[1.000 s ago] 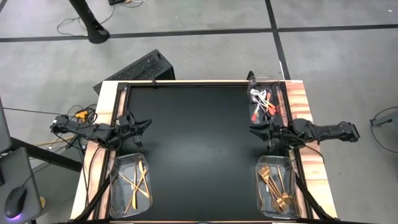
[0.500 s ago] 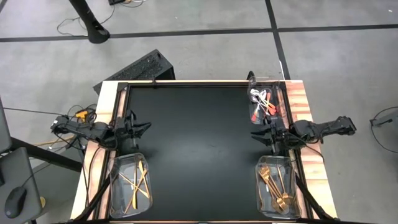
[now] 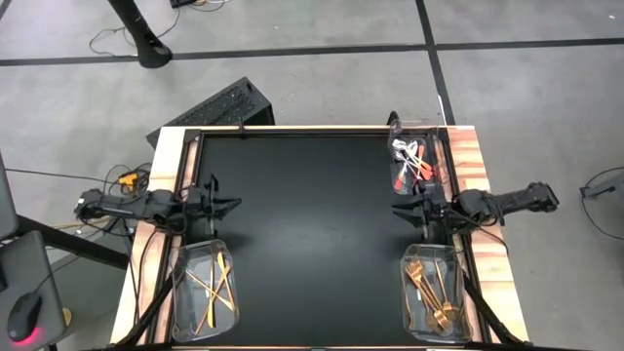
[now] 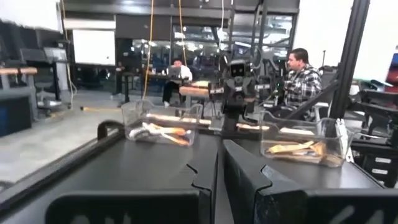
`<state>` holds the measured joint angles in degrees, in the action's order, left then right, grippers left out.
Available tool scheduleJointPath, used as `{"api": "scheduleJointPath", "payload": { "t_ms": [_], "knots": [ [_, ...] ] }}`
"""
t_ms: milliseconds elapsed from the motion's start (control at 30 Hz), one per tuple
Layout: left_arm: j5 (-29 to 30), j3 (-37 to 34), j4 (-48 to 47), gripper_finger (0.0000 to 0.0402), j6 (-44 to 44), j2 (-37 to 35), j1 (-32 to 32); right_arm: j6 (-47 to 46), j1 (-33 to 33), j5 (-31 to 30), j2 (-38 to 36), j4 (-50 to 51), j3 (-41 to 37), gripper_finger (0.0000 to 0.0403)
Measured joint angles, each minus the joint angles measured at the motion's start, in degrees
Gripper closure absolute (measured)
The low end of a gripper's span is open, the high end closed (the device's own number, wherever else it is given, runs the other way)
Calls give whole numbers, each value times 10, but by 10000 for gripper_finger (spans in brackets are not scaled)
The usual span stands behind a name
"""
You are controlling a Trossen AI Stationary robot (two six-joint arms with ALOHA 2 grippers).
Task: Sort silverware by color (type)
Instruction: Return to Home Position
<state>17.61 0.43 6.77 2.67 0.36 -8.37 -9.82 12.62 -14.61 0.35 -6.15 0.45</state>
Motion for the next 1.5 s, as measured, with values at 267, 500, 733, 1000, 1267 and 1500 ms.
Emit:
{"api": "scheduleJointPath", "payload": {
  "t_ms": [267, 500, 733, 1000, 1267, 1500],
  "knots": [
    [-53, 0, 19, 386, -29, -2, 47, 13, -49, 27, -2, 4, 1, 292],
    [-89, 0, -3, 386, -28, -2, 83, 0, -78, 23, -2, 36, 3, 292],
    [-84, 0, -37, 386, -26, 4, 96, -4, -99, 20, 5, 40, 3, 292],
    [-83, 0, -37, 386, -18, 4, 96, -4, -102, 21, 5, 42, 3, 292],
    [-83, 0, -37, 386, -15, 4, 96, -6, -101, 23, 5, 41, 3, 292],
    [-82, 0, -36, 386, -14, 4, 96, -7, -101, 24, 4, 40, 3, 292]
  ]
}}
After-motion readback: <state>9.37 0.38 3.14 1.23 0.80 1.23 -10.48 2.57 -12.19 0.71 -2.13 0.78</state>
